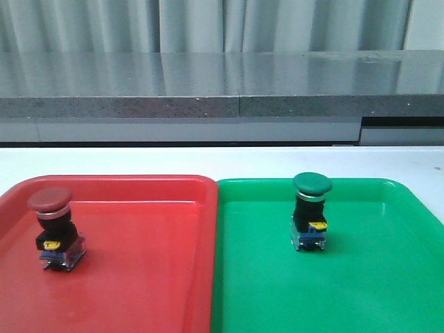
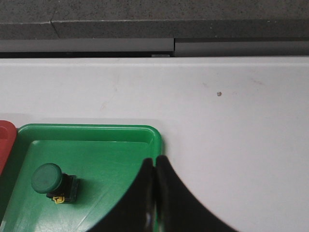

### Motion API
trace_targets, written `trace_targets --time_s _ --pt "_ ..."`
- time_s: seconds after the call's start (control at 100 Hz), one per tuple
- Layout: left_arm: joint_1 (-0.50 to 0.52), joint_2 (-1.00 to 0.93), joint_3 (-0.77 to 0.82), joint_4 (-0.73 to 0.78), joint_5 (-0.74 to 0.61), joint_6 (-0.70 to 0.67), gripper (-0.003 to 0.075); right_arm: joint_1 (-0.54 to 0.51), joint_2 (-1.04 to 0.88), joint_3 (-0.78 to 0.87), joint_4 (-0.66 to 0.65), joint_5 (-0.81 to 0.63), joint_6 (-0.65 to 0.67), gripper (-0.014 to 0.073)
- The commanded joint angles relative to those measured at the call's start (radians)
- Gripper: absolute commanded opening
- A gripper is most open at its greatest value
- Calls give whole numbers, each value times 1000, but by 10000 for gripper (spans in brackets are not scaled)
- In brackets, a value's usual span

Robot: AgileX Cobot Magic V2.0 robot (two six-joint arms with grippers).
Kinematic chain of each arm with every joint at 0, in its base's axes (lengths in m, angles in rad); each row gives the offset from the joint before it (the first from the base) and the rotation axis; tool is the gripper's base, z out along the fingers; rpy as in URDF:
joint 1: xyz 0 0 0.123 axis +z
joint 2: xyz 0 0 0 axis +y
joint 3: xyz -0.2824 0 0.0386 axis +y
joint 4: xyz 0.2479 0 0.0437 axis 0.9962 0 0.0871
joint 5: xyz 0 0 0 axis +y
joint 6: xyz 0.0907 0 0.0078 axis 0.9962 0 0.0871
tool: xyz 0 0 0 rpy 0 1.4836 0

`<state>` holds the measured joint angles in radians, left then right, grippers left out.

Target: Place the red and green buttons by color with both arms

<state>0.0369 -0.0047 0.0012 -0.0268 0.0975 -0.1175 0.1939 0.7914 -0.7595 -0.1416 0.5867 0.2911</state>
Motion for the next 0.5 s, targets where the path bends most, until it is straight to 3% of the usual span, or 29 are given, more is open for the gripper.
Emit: trace_targets --time_s 0.0,0.17,0.49 --pt "3 -32 14 -5 -71 -1 -20 -8 -51 13 -28 -140 -11 -63" --pt "3 -32 14 -5 -71 -1 -20 -8 -151 121 -67 -294 -11 -63" --pt "3 -32 14 -5 -71 -1 -20 -8 -261 266 -86 -334 -11 -63"
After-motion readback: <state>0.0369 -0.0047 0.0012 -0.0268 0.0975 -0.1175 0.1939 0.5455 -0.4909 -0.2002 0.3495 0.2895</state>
